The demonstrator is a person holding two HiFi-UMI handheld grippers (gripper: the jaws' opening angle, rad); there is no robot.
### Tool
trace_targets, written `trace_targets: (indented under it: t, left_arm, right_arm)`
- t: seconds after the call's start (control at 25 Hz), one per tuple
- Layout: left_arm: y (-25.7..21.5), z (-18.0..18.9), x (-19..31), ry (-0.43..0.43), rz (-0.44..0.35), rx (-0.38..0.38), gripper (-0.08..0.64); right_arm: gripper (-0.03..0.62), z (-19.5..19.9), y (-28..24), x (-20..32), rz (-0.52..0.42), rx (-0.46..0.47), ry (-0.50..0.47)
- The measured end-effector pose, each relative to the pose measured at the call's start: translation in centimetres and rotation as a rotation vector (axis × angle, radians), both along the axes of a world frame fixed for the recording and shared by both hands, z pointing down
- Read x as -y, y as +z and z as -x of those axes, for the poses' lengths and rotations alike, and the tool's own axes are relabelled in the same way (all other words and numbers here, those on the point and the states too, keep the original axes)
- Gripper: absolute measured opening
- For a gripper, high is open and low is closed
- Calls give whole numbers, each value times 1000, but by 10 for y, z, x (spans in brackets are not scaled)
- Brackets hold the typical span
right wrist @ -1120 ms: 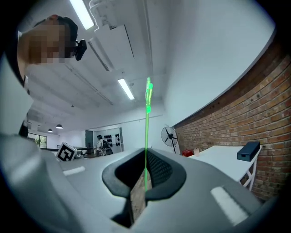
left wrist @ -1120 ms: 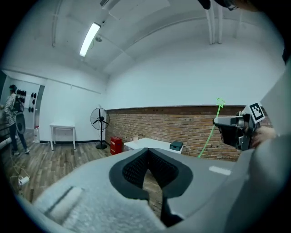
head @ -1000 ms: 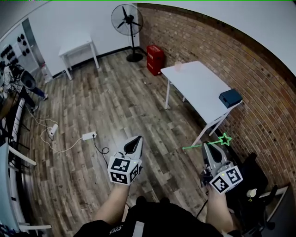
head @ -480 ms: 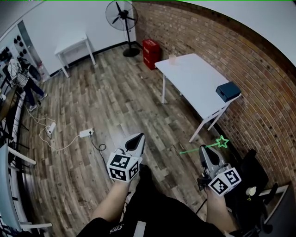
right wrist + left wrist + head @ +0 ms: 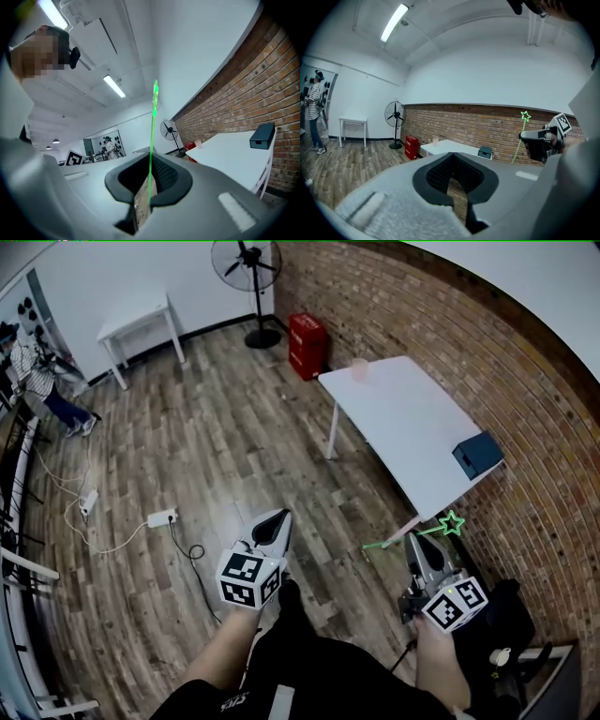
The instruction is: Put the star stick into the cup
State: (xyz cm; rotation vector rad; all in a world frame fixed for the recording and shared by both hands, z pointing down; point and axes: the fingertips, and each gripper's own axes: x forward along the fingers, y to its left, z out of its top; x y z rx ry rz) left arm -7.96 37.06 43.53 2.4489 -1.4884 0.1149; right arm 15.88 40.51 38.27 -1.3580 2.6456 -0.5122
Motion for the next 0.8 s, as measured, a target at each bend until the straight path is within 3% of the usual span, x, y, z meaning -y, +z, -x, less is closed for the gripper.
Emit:
trace_targets:
  t: [0.2,0.44,0.8]
  left_arm:
    - [-3,37,84,15,10,9,6]
    - [-2,78,163,28,19,1,6]
    - [-14,90,224,58,0,-10,6]
  right_arm:
    - [14,51,0,92,21,-15,-24]
    - [14,98,-6,167,16,-16,-21]
    - [14,99,-4,219,29,21,34]
